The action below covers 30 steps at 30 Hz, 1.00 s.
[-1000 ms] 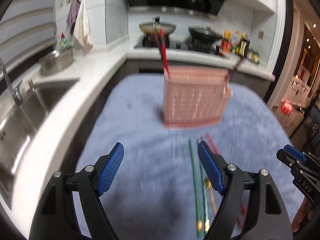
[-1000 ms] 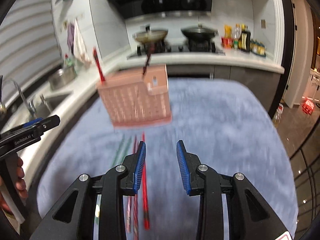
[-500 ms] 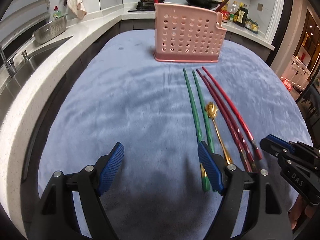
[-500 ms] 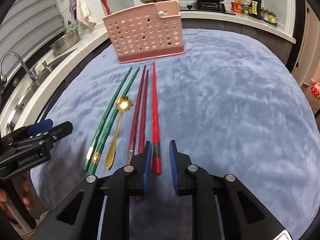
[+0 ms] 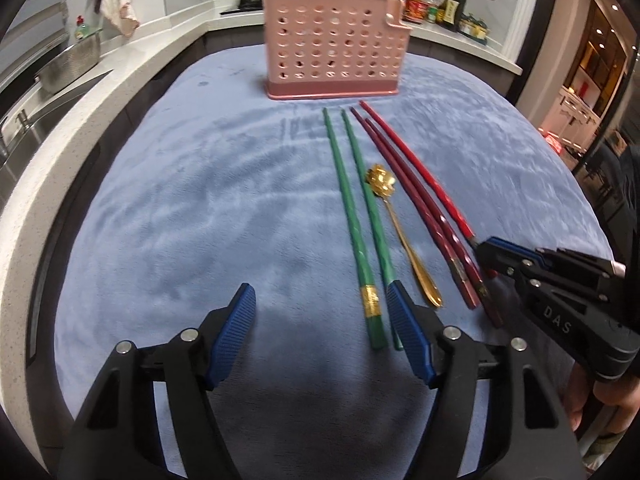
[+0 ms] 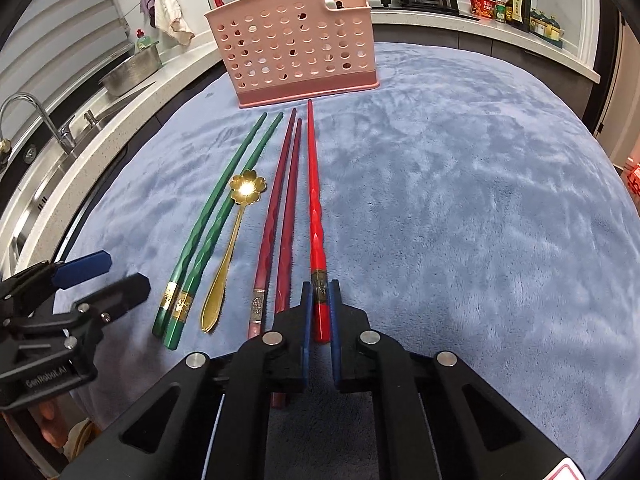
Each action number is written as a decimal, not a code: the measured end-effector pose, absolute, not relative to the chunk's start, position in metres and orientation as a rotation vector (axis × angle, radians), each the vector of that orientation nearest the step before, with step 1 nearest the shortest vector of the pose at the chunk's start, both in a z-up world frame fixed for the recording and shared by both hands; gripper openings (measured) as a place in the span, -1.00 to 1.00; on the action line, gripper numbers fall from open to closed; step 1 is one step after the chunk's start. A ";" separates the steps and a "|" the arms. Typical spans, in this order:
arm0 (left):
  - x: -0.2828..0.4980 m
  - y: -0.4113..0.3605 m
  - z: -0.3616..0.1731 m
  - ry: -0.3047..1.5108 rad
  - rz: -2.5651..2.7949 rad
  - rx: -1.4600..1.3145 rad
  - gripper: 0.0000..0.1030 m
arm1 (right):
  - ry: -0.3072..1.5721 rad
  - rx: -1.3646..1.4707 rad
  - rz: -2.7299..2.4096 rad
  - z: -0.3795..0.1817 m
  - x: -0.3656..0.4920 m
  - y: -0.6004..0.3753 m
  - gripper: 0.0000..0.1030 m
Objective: Organize utensils
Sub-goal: 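Grasp a bright red chopstick with the right tool while the left tool grasps a green chopstick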
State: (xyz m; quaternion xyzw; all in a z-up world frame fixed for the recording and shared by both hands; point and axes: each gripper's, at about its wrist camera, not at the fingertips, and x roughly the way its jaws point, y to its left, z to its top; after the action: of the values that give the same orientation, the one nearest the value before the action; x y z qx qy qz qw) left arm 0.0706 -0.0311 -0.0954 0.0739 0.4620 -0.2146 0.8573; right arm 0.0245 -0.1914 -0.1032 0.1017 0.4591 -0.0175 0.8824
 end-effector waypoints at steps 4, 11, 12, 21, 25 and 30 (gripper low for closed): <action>0.068 -0.036 -0.098 0.975 -0.468 0.171 0.25 | 0.953 0.212 -0.040 -0.103 0.022 -0.193 -0.87; 0.073 -0.034 -0.113 1.028 -0.453 0.167 0.08 | 0.955 0.216 -0.045 -0.102 0.018 -0.194 -0.87; 0.073 -0.034 -0.113 1.029 -0.454 0.164 0.08 | 0.955 0.216 -0.045 -0.102 0.018 -0.194 -0.87; 0.074 -0.037 -0.120 1.017 -0.449 0.182 -0.02 | 0.962 0.222 -0.046 -0.105 0.019 -0.194 -0.85; 0.076 -0.032 -0.118 1.014 -0.439 0.165 -0.32 | 0.961 0.223 -0.047 -0.106 0.018 -0.194 -0.84; 0.080 -0.021 -0.111 1.030 -0.472 0.095 -0.82 | 0.967 0.225 -0.039 -0.106 0.018 -0.193 -0.85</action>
State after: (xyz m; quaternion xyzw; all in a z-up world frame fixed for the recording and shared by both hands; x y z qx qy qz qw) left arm 0.0800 -0.0214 -0.1112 0.0451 0.4878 -0.2235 0.8426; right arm 0.0183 -0.1928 -0.1062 0.1078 0.4638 -0.0186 0.8792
